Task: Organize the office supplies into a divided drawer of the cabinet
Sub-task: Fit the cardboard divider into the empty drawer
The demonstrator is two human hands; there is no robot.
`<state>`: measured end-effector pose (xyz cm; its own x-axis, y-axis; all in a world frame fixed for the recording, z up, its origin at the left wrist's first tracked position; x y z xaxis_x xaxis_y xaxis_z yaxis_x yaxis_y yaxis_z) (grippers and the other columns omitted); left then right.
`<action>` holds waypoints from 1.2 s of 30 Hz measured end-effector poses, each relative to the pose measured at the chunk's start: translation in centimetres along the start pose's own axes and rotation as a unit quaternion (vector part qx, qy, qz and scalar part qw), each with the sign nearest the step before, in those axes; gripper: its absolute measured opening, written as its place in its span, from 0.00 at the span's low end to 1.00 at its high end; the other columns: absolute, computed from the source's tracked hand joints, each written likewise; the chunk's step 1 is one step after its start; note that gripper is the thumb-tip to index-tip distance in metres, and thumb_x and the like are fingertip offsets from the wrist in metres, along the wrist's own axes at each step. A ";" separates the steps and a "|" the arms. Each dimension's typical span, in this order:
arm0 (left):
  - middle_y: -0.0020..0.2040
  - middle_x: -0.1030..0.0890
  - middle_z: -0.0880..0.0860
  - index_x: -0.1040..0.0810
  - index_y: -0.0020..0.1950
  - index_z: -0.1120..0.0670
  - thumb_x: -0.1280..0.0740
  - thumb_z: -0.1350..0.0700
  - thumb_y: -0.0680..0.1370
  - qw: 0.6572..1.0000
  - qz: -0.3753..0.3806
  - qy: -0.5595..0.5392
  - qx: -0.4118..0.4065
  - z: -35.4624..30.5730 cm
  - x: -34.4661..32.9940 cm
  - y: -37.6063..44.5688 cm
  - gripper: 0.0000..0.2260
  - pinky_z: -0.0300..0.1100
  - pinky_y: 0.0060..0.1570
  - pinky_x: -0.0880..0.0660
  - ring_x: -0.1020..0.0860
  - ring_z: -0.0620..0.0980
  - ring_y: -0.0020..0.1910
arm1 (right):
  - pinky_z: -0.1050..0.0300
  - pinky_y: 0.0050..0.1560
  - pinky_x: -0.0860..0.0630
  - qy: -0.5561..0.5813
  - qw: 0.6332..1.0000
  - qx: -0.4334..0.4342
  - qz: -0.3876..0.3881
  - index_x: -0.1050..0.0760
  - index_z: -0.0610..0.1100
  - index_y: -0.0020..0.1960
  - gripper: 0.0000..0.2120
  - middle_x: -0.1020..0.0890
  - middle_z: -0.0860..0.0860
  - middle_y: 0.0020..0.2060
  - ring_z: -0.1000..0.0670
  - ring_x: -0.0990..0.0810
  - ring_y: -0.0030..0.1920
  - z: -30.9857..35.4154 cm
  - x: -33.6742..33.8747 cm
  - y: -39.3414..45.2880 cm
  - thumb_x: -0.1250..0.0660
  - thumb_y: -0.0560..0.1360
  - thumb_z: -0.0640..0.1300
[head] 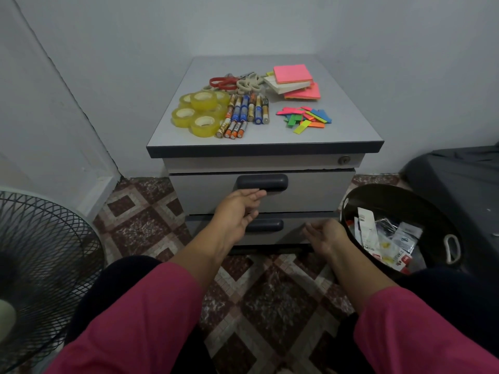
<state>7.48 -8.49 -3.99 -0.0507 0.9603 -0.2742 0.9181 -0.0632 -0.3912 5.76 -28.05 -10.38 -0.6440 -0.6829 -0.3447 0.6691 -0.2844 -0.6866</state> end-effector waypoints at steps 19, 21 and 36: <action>0.51 0.17 0.48 0.23 0.56 0.55 0.45 0.75 0.74 1.000 0.025 0.015 -0.010 -0.1 0.0 -1.9 0.21 0.39 0.50 0.29 0.24 0.44 0.51 | 0.55 0.57 0.28 0.005 0.998 0.009 0.066 0.30 0.39 0.52 0.16 0.30 0.45 0.43 0.47 0.28 0.41 -0.6 0.0 0.1 0.52 0.75 0.26; 0.51 0.17 0.48 0.23 0.56 0.55 0.45 0.75 0.73 1.000 0.023 0.015 -0.007 0.1 0.1 -2.0 0.22 0.38 0.50 0.29 0.24 0.44 0.52 | 0.54 0.57 0.27 -0.011 1.000 0.014 0.006 0.29 0.35 0.59 0.15 0.26 0.41 0.52 0.42 0.23 0.55 -0.3 -0.1 0.2 0.50 0.77 0.28; 0.41 0.15 0.54 0.20 0.51 0.59 0.37 0.61 0.78 0.991 -0.012 0.129 0.026 -1.5 0.3 -3.9 0.07 0.38 0.37 0.25 0.18 0.48 0.40 | 0.47 0.62 0.35 -0.546 0.518 0.658 -0.021 0.20 0.44 0.54 0.12 0.20 0.48 0.50 0.45 0.24 0.55 3.4 -5.6 -7.7 0.38 0.73 0.43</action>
<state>4.46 -7.51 -1.22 0.0358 0.9988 -0.0337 0.8959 -0.0471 -0.4418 5.48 -24.32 -0.92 -0.5564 -0.4261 0.7134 0.7984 -0.0364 0.6010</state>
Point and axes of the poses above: each hand's wrist, its own y-axis towards the middle knuckle, its own x-axis out of the back of the hand, z = x × y, the point moved 3 cm from there along y, towards the middle knuckle
